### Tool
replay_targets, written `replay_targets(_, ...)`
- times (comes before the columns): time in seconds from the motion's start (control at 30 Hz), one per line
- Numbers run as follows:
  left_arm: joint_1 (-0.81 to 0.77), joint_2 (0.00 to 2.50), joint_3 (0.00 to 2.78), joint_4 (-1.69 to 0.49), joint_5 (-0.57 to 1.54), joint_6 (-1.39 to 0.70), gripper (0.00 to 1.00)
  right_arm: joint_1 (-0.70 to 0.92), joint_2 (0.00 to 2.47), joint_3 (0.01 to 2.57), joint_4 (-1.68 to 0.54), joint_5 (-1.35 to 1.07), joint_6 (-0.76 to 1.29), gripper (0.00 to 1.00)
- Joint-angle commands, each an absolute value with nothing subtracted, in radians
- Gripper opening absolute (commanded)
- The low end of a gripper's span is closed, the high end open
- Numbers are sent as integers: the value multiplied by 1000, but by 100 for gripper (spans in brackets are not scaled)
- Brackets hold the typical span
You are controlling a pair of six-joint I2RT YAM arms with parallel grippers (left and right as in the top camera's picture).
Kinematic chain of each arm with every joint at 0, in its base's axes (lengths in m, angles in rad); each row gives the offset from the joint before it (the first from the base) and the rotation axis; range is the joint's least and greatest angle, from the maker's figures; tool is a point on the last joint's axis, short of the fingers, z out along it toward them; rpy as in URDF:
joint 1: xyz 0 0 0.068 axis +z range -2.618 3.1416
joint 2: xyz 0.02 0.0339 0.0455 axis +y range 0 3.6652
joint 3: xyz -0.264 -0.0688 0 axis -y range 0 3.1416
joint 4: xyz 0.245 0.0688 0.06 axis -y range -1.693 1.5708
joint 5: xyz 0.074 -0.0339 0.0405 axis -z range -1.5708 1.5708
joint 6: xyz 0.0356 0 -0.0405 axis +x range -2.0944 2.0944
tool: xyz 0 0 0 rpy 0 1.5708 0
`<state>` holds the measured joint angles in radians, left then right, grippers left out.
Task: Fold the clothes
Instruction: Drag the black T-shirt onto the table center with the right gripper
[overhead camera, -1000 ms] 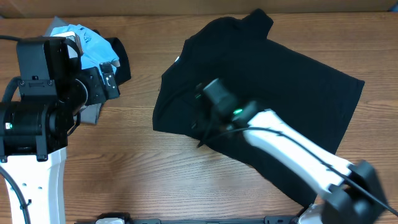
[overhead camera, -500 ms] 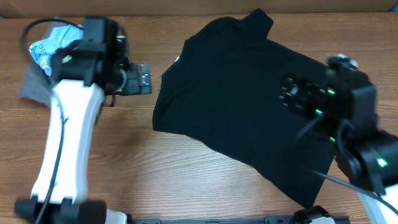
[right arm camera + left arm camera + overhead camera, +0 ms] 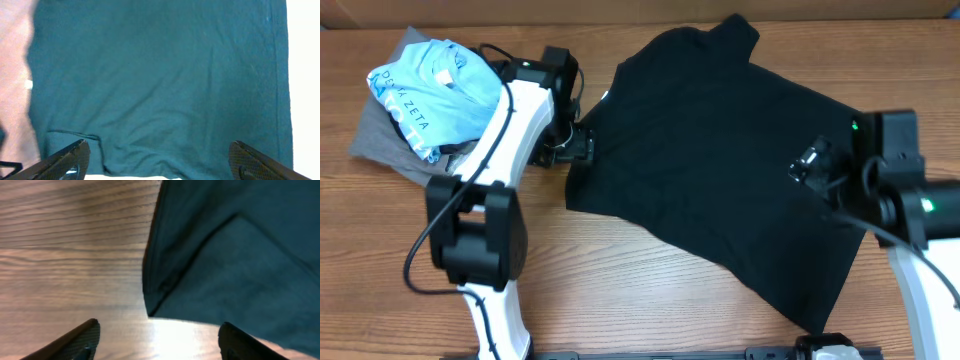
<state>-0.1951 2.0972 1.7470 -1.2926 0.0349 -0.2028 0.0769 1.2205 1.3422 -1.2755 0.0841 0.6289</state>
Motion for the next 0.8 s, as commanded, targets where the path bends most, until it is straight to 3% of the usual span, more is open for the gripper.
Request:
replay_targets(0.0, -197, 2168, 1737, -1294, 45, -194, 71, 69, 1301, 1348, -1279, 76, 632, 93)
replay_targets(0.23, -197, 2242, 1736, -1285, 11, -210, 75, 69, 1480, 1346, -1262, 54, 617, 93)
replay_targets(0.37, -197, 2270, 1736, -1285, 11, -210, 71, 69, 1522, 1346, -1240, 35, 599, 93)
replay_targets(0.47, -197, 2286, 1735, -1284, 9, -210, 42, 66, 1519, 1346, -1236, 35, 599, 93)
replay_targets(0.5, -197, 2295, 1734, -1283, -9, -213, 26, 57, 1519, 1346, -1240, 35, 599, 93)
replay_targets(0.6, -197, 2301, 1719, -1272, -39, -218, 7, 32, 1519, 1346, -1252, 35, 598, 93)
replay_targets(0.77, -195, 2300, 1669, -1325, -140, -293, 4, -42, 1519, 1346, -1246, 32, 562, 98)
